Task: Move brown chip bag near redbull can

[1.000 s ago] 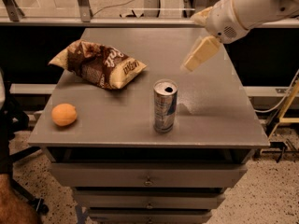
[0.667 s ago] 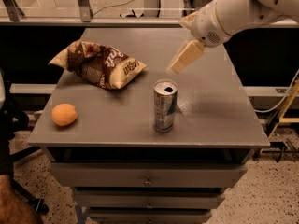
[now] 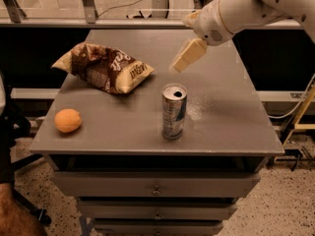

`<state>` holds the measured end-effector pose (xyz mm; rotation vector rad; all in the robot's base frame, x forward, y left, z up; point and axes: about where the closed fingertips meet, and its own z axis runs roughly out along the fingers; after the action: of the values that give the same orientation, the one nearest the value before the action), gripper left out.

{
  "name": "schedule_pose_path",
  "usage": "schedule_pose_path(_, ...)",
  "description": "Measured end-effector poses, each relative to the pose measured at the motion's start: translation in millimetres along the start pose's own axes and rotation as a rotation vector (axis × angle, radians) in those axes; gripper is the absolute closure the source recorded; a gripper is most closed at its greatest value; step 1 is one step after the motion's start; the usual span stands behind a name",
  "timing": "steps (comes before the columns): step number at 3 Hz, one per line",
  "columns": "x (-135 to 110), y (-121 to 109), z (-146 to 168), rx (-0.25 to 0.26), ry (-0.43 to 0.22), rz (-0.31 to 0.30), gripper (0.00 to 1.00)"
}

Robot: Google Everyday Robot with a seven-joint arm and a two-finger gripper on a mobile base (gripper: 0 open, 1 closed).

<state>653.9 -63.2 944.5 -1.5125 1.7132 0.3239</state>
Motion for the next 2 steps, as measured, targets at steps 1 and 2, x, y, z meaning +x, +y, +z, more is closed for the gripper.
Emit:
schedule_pose_path(1,-6.7,-17.1,15.7,0.017,-0.04,0.002,0.0)
schedule_pose_path(2,-32.1,-20.5,31.6,0.034,-0.084,-0.021,0.0)
